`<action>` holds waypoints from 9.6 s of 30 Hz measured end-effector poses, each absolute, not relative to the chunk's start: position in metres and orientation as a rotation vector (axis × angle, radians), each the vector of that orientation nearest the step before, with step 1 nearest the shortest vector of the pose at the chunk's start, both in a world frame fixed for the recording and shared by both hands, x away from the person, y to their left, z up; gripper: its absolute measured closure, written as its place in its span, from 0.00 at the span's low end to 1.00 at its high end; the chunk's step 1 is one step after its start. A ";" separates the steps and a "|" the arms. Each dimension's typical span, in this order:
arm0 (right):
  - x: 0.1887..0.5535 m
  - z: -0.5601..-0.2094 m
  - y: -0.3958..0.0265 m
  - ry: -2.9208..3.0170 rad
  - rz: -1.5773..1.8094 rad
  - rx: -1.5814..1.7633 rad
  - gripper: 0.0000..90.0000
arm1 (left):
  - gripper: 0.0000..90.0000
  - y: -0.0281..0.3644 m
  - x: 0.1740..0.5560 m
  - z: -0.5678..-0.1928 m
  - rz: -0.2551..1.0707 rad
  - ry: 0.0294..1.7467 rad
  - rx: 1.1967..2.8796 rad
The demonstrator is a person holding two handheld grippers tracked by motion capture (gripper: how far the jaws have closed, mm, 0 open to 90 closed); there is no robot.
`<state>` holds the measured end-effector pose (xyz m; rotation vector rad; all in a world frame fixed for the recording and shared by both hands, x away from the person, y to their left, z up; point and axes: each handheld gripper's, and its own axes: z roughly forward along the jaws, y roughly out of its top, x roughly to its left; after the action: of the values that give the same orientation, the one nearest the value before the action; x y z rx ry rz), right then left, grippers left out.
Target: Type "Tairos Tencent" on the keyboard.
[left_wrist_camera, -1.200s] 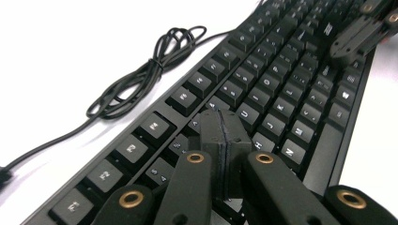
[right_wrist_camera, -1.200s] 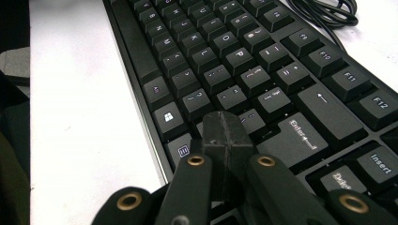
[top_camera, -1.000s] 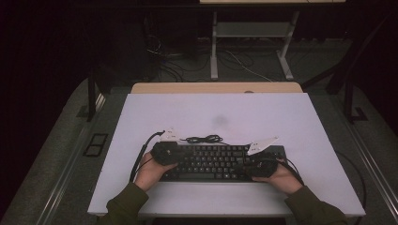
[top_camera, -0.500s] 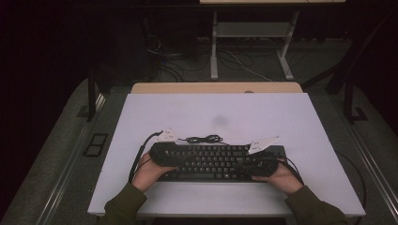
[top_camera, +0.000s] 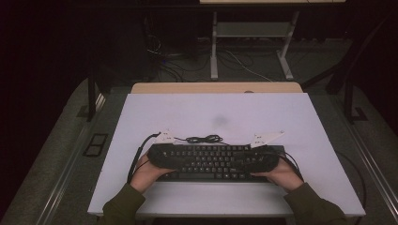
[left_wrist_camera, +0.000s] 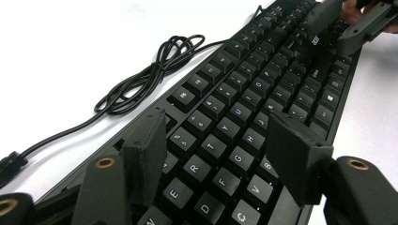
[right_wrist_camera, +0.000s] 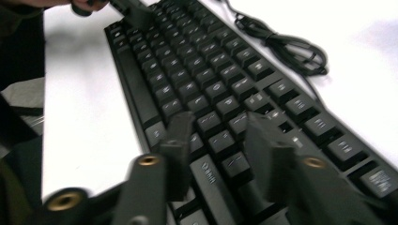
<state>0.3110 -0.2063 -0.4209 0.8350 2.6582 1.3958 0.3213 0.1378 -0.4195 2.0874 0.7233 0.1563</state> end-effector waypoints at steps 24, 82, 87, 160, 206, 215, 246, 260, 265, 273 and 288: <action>0.334 -0.409 -0.178 2.581 1.462 0.842 0.40 | 0.46 0.156 0.316 -0.420 0.185 0.759 2.058; 0.334 -0.412 -0.172 2.599 1.445 0.823 0.40 | 0.99 0.149 0.326 -0.437 0.159 0.800 2.142; 0.334 -0.411 -0.172 2.598 1.447 0.823 0.40 | 0.99 0.150 0.327 -0.434 0.162 0.783 2.158; 0.327 -0.421 -0.124 2.741 1.438 0.738 0.99 | 0.03 0.152 0.318 -0.428 0.216 0.803 2.102; 0.323 -0.429 -0.111 2.772 1.385 0.704 0.96 | 0.06 0.152 0.317 -0.426 0.218 0.787 2.102; 0.325 -0.424 -0.120 2.722 1.406 0.740 0.80 | 0.06 0.153 0.316 -0.425 0.219 0.785 2.098; 0.333 -0.420 -0.139 2.647 1.413 0.775 0.43 | 0.57 0.159 0.310 -0.423 0.142 0.727 2.123; 0.333 -0.421 -0.140 2.642 1.413 0.786 0.43 | 0.99 0.152 0.309 -0.429 0.053 0.662 2.204; 0.334 -0.421 -0.140 2.639 1.413 0.785 0.43 | 0.99 0.149 0.308 -0.431 0.037 0.645 2.216; 0.333 -0.420 -0.140 2.637 1.414 0.785 0.43 | 0.99 0.146 0.308 -0.432 0.036 0.630 2.224; 0.333 -0.420 -0.139 2.635 1.414 0.783 0.43 | 0.99 0.143 0.308 -0.435 0.025 0.622 2.234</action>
<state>0.3331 -0.1395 -0.4201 0.7831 2.6353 1.4142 0.3076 0.1432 -0.4346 2.2337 0.6220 0.0245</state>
